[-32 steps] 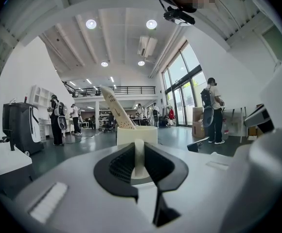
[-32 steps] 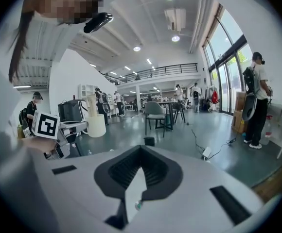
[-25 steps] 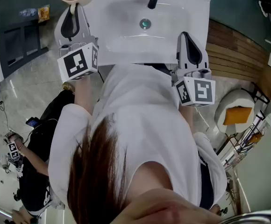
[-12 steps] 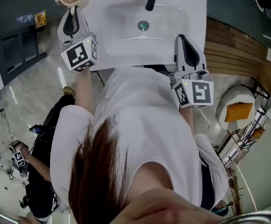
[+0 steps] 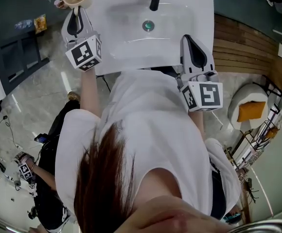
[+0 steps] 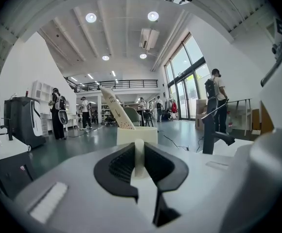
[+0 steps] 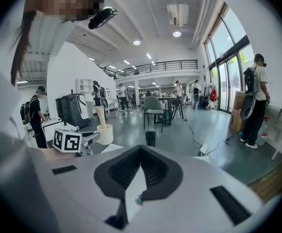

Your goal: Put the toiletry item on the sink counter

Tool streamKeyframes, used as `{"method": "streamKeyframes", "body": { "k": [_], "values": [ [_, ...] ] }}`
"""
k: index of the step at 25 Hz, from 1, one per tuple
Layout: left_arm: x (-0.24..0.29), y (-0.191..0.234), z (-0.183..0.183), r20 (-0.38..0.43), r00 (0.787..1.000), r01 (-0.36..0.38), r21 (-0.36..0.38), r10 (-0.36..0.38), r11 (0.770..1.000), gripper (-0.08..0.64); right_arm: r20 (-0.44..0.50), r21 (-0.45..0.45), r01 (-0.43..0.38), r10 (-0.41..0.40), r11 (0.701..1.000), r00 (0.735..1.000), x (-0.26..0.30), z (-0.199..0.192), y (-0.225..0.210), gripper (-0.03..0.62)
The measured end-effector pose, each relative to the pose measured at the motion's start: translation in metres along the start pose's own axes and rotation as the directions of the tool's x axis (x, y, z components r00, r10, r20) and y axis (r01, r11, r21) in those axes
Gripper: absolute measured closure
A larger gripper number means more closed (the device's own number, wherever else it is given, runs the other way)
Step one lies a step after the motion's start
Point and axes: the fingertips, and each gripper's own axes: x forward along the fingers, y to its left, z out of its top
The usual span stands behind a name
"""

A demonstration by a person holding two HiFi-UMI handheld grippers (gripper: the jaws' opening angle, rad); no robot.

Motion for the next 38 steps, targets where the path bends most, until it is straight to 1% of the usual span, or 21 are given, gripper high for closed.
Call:
{"method": "streamKeyframes", "body": {
  "k": [5,12,23,28,38],
  "values": [
    [0.007,0.000,-0.012,-0.016,1.000,-0.005,-0.001,0.005,1.000,0.512,-0.014,-0.006,0.001,-0.001,1.000,1.000,0.002,0.000,0.001,0.588],
    [0.013,-0.007,-0.033,-0.039,0.999,0.010,0.016,-0.009,1.000,0.512,-0.023,-0.003,0.004,-0.004,1.000,1.000,0.004,-0.003,0.000,0.588],
    [0.023,-0.015,-0.056,-0.085,0.996,0.033,0.041,-0.029,0.999,0.512,-0.037,-0.007,-0.023,0.022,1.000,0.999,0.011,-0.004,0.009,0.588],
    [0.026,-0.014,-0.065,-0.104,0.994,0.038,0.038,-0.034,0.999,0.512,-0.040,-0.011,-0.026,0.025,1.000,0.999,0.013,-0.003,0.012,0.588],
    [0.025,-0.015,-0.074,-0.102,0.994,0.042,0.014,-0.040,0.999,0.512,-0.044,-0.011,-0.030,0.029,1.000,0.999,0.015,-0.004,0.013,0.588]
  ]
}}
